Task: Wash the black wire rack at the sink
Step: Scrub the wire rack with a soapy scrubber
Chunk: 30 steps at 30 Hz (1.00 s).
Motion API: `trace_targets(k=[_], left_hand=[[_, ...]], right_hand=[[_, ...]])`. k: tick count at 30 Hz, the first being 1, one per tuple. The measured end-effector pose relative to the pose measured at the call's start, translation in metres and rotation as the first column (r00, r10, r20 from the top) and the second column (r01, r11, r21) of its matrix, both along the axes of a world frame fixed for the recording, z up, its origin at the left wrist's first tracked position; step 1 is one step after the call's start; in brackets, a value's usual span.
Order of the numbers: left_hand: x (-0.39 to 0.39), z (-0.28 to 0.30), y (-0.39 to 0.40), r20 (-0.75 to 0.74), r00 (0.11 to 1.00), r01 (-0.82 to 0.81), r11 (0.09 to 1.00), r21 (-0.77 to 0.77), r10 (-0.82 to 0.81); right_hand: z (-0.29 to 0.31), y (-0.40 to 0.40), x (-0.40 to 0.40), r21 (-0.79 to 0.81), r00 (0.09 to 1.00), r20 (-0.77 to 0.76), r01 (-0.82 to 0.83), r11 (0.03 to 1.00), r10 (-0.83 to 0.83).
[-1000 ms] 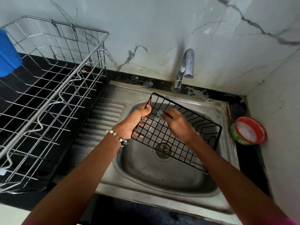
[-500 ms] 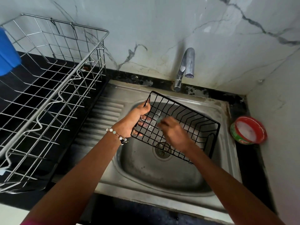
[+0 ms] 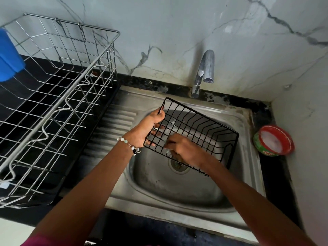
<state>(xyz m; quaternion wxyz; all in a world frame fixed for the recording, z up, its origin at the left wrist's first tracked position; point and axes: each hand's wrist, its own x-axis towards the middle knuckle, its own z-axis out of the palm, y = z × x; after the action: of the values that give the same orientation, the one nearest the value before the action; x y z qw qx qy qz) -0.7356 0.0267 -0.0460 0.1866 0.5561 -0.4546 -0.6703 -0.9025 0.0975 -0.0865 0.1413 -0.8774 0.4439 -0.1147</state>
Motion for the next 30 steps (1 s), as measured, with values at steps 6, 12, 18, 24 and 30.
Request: trace_targets(k=[6, 12, 18, 24, 30], left_hand=[[-0.002, 0.001, 0.001, 0.001, 1.0, 0.016, 0.999, -0.039, -0.016], [-0.002, 0.002, -0.001, -0.015, 1.0, -0.015, 1.0, -0.005, 0.015], [0.0, 0.0, 0.001, -0.012, 1.0, -0.009, 1.0, 0.009, 0.009], [-0.007, 0.003, 0.005, -0.027, 1.0, -0.012, 1.0, 0.022, 0.013], [0.001, 0.005, 0.002, -0.015, 1.0, 0.019, 1.0, -0.002, -0.019]], right_hand=[[0.002, -0.031, -0.025, -0.139, 0.934, -0.03, 0.35, 0.926, -0.357], [0.0, -0.01, 0.002, 0.045, 0.964, 0.125, 0.232, 0.972, -0.236], [-0.003, -0.029, -0.024, -0.039, 0.924, 0.073, 0.378, 0.925, -0.375], [0.003, -0.035, 0.021, -0.192, 0.879, 0.154, 0.475, 0.859, -0.452], [0.0, -0.024, 0.006, -0.229, 0.917, 0.005, 0.389, 0.892, -0.398]])
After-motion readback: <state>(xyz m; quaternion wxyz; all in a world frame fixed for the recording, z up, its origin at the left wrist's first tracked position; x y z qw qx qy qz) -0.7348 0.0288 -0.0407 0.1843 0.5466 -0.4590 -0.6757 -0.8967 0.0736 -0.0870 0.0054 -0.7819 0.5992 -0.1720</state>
